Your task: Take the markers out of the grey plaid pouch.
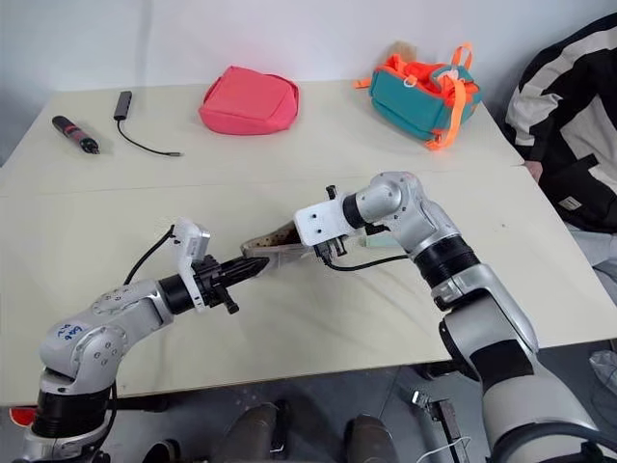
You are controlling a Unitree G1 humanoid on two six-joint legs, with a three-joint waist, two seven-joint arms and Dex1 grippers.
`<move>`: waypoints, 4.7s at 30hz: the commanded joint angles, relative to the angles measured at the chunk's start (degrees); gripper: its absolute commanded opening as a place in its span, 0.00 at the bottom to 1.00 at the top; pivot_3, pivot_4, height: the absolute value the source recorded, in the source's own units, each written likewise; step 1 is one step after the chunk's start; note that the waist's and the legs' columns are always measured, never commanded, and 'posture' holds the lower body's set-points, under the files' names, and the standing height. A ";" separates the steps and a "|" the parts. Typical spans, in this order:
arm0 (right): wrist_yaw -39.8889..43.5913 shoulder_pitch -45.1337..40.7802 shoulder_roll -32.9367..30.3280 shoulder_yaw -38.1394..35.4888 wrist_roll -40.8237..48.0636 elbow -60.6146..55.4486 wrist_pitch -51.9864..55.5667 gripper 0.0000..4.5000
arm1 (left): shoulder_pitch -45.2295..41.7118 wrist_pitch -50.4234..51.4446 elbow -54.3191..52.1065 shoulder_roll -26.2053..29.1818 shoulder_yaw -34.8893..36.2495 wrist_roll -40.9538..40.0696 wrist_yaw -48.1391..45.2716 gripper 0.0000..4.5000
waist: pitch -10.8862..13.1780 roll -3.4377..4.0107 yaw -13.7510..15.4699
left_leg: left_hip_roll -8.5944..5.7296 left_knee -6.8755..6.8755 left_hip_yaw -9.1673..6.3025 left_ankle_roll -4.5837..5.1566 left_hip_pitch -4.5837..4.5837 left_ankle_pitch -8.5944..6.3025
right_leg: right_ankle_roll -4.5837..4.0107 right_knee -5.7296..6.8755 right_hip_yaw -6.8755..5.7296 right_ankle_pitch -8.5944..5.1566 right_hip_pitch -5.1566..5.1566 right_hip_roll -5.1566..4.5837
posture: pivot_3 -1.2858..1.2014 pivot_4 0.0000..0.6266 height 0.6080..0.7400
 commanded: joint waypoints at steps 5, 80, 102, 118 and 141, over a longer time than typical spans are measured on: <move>-2.50 -2.49 2.92 1.34 -4.18 4.70 -2.27 0.25 | -0.97 2.37 0.44 -2.01 4.30 -5.74 0.31 0.00 | 0.00 0.00 -0.07 | 0.00 0.02 0.00 0.00 0.00 0.00 | 0.00 0.02 0.00 0.00 0.01 0.00 | 0.52 0.24 1.00; 9.28 7.46 -5.50 -7.88 11.07 -15.95 16.40 0.14 | -0.61 -10.09 6.75 -0.58 6.38 0.65 0.48 0.00 | -0.02 -0.08 -1.18 | 0.10 -0.44 0.38 -0.12 0.69 -0.18 | -0.11 -0.13 0.24 -0.06 0.37 -0.04 | 0.52 0.24 1.00; 6.46 11.75 -15.56 -10.23 9.23 -12.37 14.95 0.14 | -0.23 -41.17 16.50 11.31 4.53 32.10 0.23 0.00 | -0.03 -0.10 -0.94 | 0.07 -0.47 0.63 0.00 0.66 -0.31 | -0.07 -0.09 -0.04 -0.05 0.20 -0.16 | 0.52 0.24 1.00; 2.54 23.42 -10.47 -11.20 11.44 -17.99 19.60 0.30 | 7.12 -40.03 14.34 5.87 0.22 32.87 -3.00 0.31 | -0.03 -0.10 -1.22 | 0.22 -0.43 0.95 0.03 0.74 -0.36 | 0.00 -0.01 0.01 -0.01 0.10 -0.19 | 0.52 0.24 1.00; -1.10 34.44 -8.94 -27.89 32.81 -27.17 34.84 0.94 | 28.96 -22.76 -8.77 6.09 20.84 3.97 -9.63 0.99 | -0.02 -0.07 -0.98 | 0.12 -0.44 0.76 0.12 0.72 -0.53 | -0.01 -0.19 0.25 0.00 0.29 -0.30 | 0.52 0.24 1.00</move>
